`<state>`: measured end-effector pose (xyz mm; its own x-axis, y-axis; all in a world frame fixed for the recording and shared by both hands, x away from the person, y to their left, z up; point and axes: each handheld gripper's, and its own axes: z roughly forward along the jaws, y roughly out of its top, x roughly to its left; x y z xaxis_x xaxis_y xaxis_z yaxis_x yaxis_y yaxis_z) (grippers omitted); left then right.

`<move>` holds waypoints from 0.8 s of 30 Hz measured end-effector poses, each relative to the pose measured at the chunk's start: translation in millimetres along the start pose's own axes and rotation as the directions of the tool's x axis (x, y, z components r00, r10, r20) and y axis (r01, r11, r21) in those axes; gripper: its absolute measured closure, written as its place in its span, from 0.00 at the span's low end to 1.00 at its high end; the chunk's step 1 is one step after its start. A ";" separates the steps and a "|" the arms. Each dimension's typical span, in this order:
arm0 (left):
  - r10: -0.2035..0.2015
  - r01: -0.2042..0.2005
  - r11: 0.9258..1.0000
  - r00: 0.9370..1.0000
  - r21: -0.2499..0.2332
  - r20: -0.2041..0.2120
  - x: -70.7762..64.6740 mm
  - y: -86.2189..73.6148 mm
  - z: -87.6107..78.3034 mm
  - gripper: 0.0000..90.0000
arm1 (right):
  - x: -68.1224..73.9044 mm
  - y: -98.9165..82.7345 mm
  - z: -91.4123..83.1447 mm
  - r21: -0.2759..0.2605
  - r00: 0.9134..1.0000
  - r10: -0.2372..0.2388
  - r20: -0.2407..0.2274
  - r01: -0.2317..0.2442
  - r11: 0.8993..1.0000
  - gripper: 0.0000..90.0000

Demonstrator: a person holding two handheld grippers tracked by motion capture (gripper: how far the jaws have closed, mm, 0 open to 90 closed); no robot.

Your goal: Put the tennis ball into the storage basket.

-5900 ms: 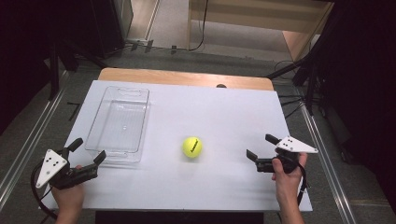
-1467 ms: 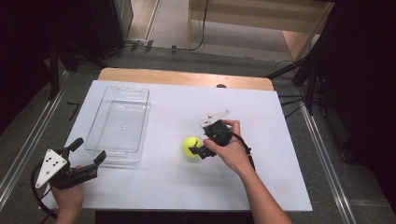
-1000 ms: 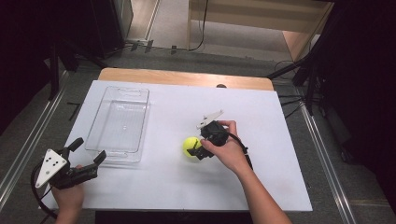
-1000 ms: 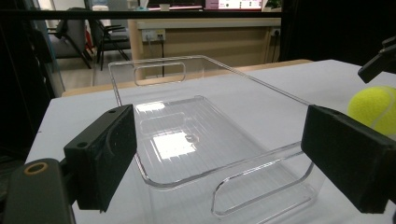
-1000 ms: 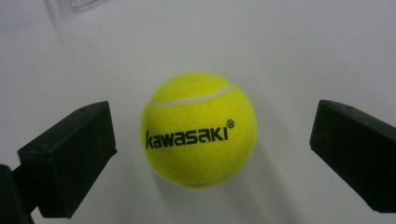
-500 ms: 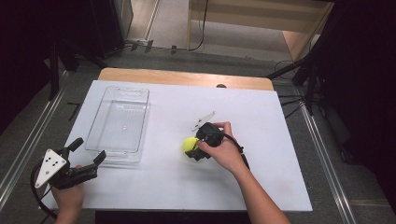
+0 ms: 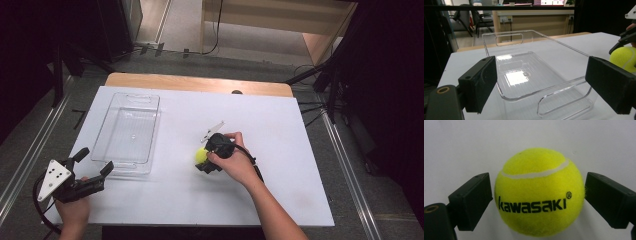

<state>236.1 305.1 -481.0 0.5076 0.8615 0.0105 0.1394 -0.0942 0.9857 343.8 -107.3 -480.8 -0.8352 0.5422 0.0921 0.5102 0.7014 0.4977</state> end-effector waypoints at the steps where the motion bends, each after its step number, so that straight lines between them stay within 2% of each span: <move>1: 0.000 0.000 1.000 1.000 0.000 0.001 0.0 0.0 0.0 0.12 | 0.1 0.1 0.8 0.002 1.000 -0.001 -0.001 0.001 1.000 0.08; 3: 0.000 0.000 1.000 1.000 0.000 0.001 0.1 0.0 0.0 0.12 | 0.0 0.4 1.7 0.005 1.000 0.000 0.003 0.000 1.000 0.10; 4: 0.003 -0.003 1.000 1.000 -0.001 0.002 0.1 0.0 0.1 0.12 | 0.2 0.4 1.4 0.004 1.000 0.003 0.003 -0.003 1.000 0.16; 8: 0.004 -0.004 1.000 1.000 0.001 0.003 0.0 0.1 0.2 0.12 | 0.4 0.3 1.0 0.007 1.000 0.003 -0.001 -0.003 1.000 0.16; 9: 0.004 -0.004 1.000 1.000 0.001 0.003 0.0 0.1 0.1 0.12 | 0.3 0.1 1.2 0.009 1.000 0.006 0.004 -0.006 1.000 0.23; 10: 0.002 -0.002 1.000 1.000 0.001 0.003 -0.1 0.1 0.2 0.12 | 0.0 -0.1 1.2 0.008 1.000 0.006 -0.002 -0.006 1.000 0.24; 24: 0.004 -0.004 1.000 1.000 0.001 0.004 0.0 0.1 0.2 0.12 | 0.2 0.3 0.4 0.009 1.000 -0.001 -0.009 0.001 1.000 0.26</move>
<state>236.4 305.0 -481.0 0.5115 0.8591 0.0134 0.1387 -0.0979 0.9855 343.9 -106.8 -480.9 -0.8375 0.5373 0.0994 0.5112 0.7063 0.4897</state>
